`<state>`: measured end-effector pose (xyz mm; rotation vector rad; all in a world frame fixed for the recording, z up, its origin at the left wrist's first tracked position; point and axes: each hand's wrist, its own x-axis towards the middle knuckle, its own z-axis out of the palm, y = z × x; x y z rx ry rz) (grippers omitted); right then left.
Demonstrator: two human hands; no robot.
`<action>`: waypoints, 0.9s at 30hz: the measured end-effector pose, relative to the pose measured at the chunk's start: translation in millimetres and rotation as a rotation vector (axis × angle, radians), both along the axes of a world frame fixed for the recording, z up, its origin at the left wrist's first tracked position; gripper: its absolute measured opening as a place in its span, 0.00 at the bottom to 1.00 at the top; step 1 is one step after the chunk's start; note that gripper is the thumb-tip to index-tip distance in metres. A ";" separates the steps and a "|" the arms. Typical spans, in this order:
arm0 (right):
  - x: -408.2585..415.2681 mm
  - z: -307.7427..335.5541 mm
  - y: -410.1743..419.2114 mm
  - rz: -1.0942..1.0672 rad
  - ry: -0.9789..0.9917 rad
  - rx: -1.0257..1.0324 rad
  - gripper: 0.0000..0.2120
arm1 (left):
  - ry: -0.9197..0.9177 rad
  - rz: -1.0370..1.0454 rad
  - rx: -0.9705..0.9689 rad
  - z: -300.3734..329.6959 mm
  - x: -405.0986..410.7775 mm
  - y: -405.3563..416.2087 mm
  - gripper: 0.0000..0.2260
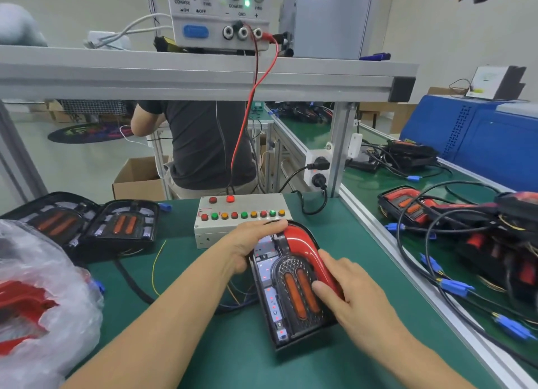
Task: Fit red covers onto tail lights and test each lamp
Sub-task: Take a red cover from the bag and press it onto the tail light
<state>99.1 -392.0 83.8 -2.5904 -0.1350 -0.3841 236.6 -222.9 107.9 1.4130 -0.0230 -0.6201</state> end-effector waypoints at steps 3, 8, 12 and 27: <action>-0.8 -0.5 -3.3 -0.047 -0.003 0.003 0.21 | -0.012 0.022 -0.004 -0.1 1.8 0.8 0.08; -3.6 -1.3 -9.7 0.023 0.397 1.004 0.26 | -0.025 -0.006 0.006 6.2 2.0 -0.2 0.12; -2.1 -1.4 -14.9 0.066 0.454 1.037 0.16 | 0.003 -0.019 0.015 5.6 0.6 -0.3 0.11; 5.7 1.9 -14.7 0.024 0.502 1.066 0.19 | 0.080 -0.001 0.012 4.7 -6.3 1.0 0.08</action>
